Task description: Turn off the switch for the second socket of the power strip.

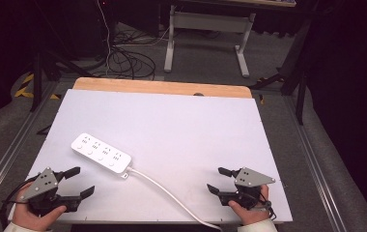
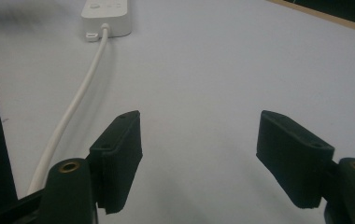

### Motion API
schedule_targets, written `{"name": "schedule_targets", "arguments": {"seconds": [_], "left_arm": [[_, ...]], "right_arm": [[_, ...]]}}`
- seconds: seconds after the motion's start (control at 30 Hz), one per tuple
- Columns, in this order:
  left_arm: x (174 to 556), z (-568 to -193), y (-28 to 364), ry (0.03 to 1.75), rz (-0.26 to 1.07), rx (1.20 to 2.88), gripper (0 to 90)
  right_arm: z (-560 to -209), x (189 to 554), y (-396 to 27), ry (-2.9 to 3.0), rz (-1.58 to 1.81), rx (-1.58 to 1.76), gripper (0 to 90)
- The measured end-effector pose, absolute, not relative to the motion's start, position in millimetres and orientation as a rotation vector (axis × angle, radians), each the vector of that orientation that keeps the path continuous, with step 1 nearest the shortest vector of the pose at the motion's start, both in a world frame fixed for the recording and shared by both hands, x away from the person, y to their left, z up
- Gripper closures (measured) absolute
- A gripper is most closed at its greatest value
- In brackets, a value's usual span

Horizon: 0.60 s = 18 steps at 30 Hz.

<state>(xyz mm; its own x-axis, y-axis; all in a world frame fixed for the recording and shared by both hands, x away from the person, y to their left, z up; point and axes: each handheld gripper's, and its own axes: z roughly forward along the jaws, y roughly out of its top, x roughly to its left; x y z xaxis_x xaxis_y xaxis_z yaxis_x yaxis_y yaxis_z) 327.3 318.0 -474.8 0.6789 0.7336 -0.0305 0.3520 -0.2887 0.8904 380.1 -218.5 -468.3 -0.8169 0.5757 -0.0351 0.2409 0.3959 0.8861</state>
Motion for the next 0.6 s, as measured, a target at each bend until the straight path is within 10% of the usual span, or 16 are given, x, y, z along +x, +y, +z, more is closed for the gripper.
{"name": "schedule_targets", "arguments": {"seconds": [0.6], "left_arm": [[328, -487, 320, 0.866, 0.426, 1.85, 19.9]], "right_arm": [[-469, 381, -217, 2.332, 1.385, 0.695, 31.5]]}}
